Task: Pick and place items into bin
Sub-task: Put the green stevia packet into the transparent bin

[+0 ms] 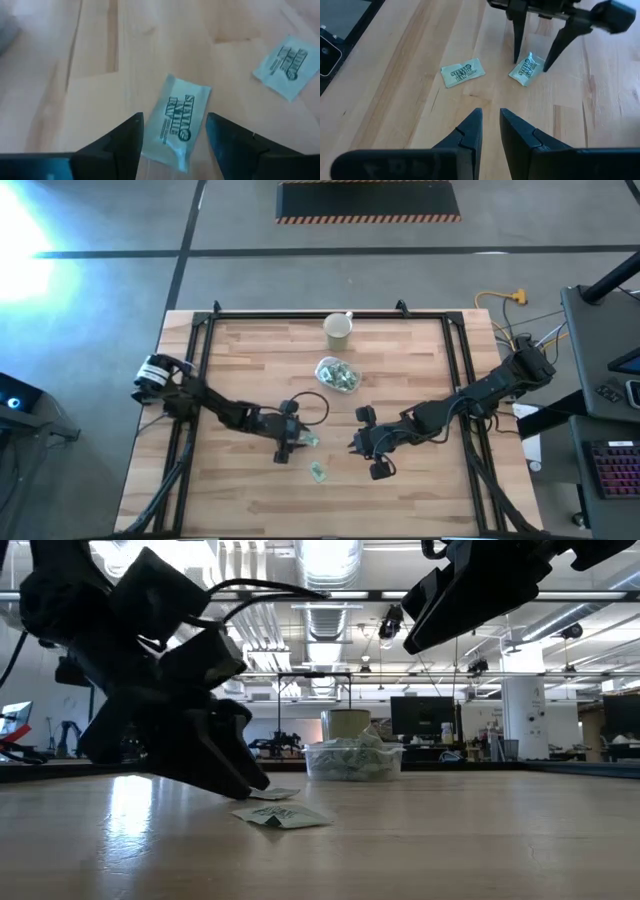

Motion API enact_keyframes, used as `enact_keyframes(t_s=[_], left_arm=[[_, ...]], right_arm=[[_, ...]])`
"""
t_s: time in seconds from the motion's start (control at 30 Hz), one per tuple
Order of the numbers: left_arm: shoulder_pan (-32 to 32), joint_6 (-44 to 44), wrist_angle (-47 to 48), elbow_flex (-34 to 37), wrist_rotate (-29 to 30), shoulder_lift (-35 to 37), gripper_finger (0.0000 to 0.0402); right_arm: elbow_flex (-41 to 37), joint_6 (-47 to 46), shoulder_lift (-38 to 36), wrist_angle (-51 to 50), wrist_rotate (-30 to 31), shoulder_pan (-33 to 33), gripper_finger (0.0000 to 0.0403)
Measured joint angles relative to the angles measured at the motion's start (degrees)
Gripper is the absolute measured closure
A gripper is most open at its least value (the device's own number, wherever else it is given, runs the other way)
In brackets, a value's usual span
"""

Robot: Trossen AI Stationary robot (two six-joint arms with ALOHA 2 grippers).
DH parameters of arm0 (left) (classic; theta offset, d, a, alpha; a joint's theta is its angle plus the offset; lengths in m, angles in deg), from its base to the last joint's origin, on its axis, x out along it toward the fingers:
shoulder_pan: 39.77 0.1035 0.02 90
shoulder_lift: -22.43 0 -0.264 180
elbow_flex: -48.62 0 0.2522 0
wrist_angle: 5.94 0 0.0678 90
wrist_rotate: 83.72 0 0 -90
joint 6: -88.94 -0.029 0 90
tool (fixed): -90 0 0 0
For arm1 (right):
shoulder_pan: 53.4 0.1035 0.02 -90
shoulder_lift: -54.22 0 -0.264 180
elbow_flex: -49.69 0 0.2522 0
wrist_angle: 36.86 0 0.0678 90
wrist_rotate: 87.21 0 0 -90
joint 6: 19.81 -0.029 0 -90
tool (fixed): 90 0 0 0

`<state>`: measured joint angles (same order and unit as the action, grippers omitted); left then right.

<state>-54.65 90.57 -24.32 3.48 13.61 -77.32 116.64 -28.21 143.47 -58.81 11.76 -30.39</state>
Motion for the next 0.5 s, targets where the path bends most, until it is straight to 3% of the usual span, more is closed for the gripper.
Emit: enact_keyframes(t_s=[0.23,0.5], left_arm=[[1.8,2.6,2.2,-2.8,-4.0,-3.9,0.0207],[1.8,2.3,2.5,-3.0,-4.4,-3.2,0.0307]], right_arm=[[0.0,0.0,0.0,0.0,0.0,0.0,0.0346],[0.0,0.0,0.0,0.0,0.0,0.0,0.0346]])
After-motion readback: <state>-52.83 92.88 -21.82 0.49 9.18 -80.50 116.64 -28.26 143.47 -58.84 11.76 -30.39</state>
